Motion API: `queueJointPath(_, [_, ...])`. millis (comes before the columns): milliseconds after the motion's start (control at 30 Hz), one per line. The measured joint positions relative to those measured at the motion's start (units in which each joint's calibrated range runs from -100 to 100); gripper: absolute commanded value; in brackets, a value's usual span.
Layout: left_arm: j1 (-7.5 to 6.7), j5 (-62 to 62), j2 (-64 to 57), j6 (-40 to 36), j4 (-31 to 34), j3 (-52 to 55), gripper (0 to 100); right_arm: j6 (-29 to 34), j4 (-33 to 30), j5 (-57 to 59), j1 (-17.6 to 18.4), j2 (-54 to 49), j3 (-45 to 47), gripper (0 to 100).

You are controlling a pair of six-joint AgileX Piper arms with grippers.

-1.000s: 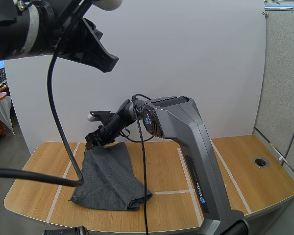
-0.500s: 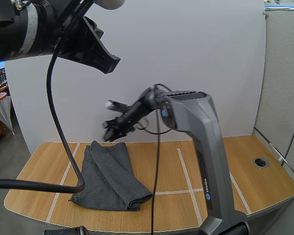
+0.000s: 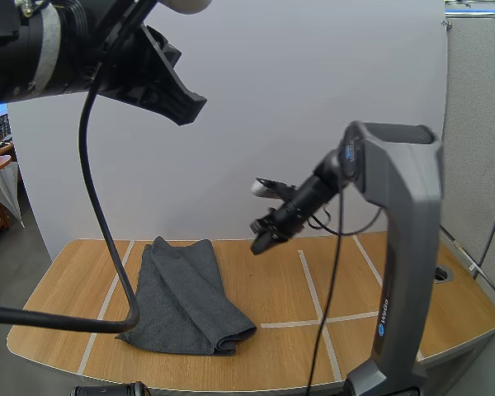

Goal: Fold the towel

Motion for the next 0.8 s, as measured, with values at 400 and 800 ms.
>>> queueJointPath(400, [0.0, 0.0, 0.0, 0.0, 0.0, 0.0, 0, -9.72, 2.69, 0.36, -1.02, -19.06, 26.02, 0])
queueJointPath(800, [0.0, 0.0, 0.0, 0.0, 0.0, 0.0, 0, -8.18, 5.27, 0.51, -0.07, -39.28, 35.8, 0])
